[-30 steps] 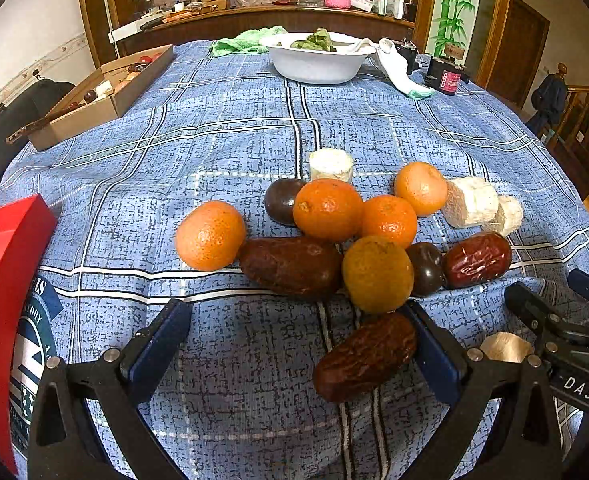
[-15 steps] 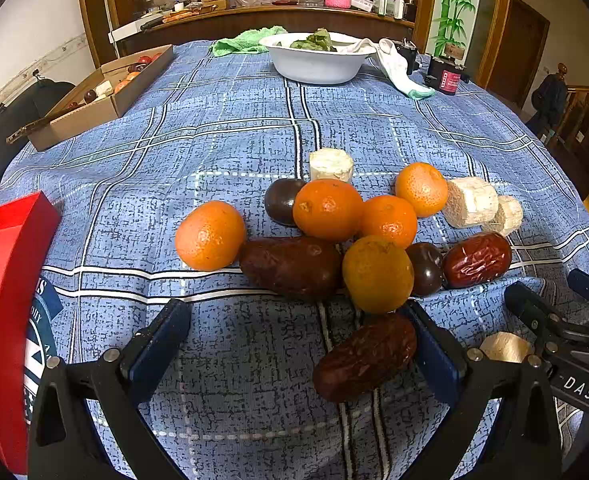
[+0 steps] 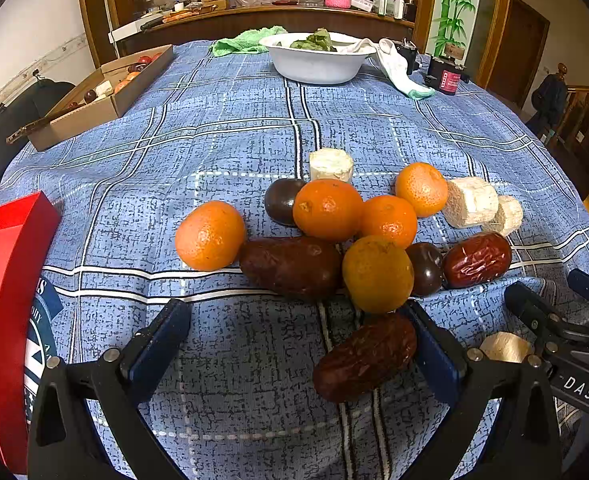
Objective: Organize fruits
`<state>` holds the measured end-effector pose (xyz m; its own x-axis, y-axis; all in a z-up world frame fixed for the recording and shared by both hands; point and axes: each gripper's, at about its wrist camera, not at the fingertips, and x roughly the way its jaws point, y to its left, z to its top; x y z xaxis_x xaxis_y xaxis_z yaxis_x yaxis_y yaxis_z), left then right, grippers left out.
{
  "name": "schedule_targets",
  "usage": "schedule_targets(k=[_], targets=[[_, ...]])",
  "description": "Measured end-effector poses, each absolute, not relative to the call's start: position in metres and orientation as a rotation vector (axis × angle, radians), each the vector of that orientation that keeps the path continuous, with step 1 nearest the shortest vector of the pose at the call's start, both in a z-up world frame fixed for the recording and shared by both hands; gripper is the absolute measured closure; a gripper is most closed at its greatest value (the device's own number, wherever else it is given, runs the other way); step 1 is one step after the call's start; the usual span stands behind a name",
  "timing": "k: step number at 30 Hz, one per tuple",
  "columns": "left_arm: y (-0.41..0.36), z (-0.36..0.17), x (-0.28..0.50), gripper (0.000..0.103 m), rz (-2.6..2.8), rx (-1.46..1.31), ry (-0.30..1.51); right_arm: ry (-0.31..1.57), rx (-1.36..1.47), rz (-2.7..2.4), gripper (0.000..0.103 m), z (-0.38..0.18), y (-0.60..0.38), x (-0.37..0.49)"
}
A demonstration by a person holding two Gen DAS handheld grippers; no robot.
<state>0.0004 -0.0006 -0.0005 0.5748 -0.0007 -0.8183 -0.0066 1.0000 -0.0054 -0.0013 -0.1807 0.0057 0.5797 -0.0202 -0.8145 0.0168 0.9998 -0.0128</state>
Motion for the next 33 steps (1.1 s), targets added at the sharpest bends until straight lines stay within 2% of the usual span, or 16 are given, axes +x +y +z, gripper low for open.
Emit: schedule_targets(k=[26, 28, 31, 33], targets=[[0.006, 0.006, -0.004, 0.002, -0.12, 0.01, 1.016, 0.988, -0.006, 0.007, 0.0, 0.005, -0.183, 0.005], [0.016, 0.015, -0.014, 0.007, -0.15, -0.052, 0.991, 0.984, -0.004, 0.009, 0.0, 0.005, -0.183, 0.004], [0.037, 0.041, -0.033, 0.008, -0.144, -0.093, 0.886, 0.969, 0.02, 0.015, 0.001, 0.008, -0.186, 0.0], [0.06, 0.068, -0.051, 0.008, -0.11, -0.097, 0.782, 0.941, 0.054, 0.019, 0.008, 0.013, -0.192, -0.005]])
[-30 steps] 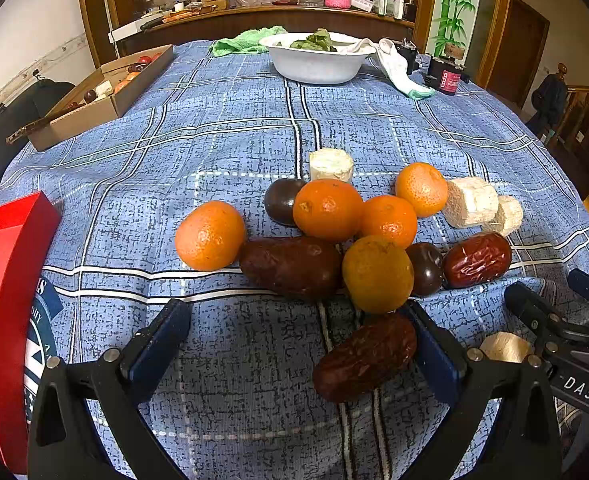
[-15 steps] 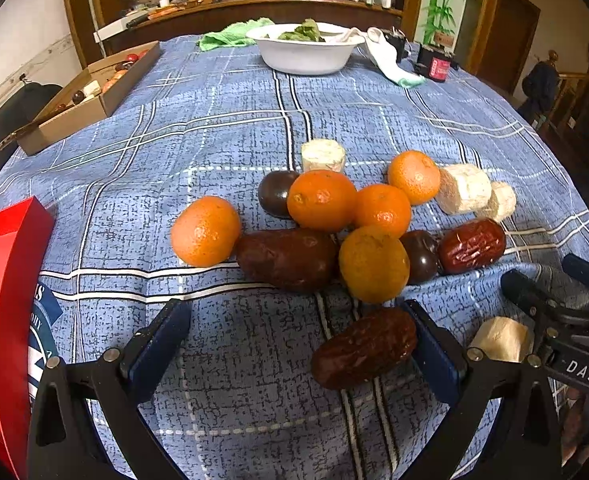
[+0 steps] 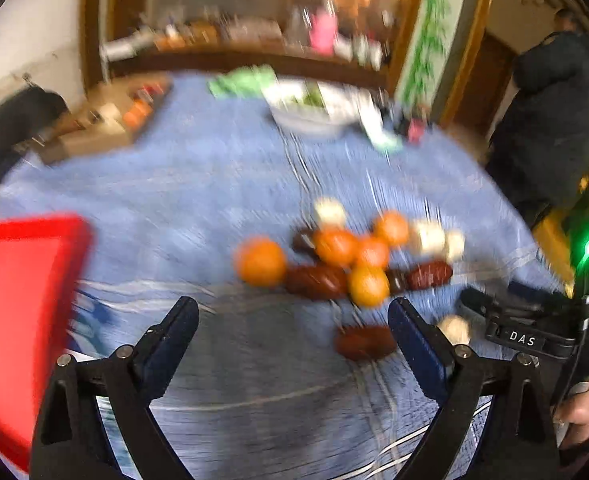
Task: Organize fruits
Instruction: 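Grasp a white cube with the right gripper while the left gripper grasps a red date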
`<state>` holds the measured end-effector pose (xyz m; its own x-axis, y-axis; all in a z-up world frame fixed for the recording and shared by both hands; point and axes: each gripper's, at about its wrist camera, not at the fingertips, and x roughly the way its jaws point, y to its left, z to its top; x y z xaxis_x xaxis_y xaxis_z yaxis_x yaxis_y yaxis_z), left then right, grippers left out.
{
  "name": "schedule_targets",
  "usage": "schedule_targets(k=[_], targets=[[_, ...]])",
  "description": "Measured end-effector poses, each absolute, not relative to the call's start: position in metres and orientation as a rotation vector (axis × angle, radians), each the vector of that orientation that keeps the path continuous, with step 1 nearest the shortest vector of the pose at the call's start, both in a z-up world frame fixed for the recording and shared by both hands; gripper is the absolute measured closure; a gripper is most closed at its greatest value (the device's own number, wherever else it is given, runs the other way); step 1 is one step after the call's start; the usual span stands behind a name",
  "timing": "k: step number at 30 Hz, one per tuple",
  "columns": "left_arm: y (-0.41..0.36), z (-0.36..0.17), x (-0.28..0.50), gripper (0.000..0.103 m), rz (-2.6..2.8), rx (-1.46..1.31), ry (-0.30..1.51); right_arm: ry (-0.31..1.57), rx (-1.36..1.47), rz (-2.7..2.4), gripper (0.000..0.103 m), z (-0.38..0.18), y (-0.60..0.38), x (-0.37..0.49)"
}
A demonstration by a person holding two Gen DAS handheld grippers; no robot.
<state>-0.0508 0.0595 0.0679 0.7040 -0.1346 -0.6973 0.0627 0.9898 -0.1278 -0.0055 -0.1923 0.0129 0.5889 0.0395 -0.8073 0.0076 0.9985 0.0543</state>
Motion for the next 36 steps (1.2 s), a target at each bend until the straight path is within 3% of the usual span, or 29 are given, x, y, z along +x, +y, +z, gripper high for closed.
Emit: schedule_targets(k=[4, 9, 10, 12, 14, 21, 22, 23, 28, 36], targets=[[0.094, 0.096, -0.072, 0.008, -0.03, -0.056, 0.677, 0.832, 0.124, 0.059, 0.012, 0.045, -0.202, -0.034], [0.119, 0.084, -0.074, 0.009, -0.063, -0.133, 0.769, 0.783, 0.11, 0.176, 0.012, 0.065, -0.185, -0.056], [0.116, 0.08, -0.075, 0.013, -0.094, -0.139, 0.775, 0.804, 0.102, 0.213, 0.012, 0.061, -0.177, -0.056], [0.103, 0.074, -0.074, 0.038, -0.163, -0.12, 0.791, 0.834, 0.075, 0.258, 0.02, 0.054, -0.163, -0.055], [0.09, 0.07, -0.075, 0.047, -0.23, -0.108, 0.8, 0.859, 0.03, 0.275, 0.031, 0.046, -0.149, -0.054], [0.064, 0.056, -0.071, 0.047, -0.324, -0.076, 0.833, 0.921, -0.034, 0.317, 0.033, 0.023, -0.12, -0.044], [0.06, 0.053, -0.069, 0.047, -0.333, -0.074, 0.842, 0.928, -0.035, 0.317, 0.042, 0.022, -0.119, -0.041], [0.056, 0.051, -0.066, 0.047, -0.344, -0.07, 0.852, 0.938, -0.032, 0.326, 0.058, 0.019, -0.117, -0.039], [0.034, 0.044, -0.059, 0.047, -0.416, -0.019, 0.868, 0.955, 0.023, 0.354, 0.072, 0.017, -0.124, -0.039], [-0.013, 0.018, -0.038, 0.048, -0.508, 0.097, 0.945, 0.93, 0.088, 0.348, 0.072, 0.026, -0.143, -0.051]])
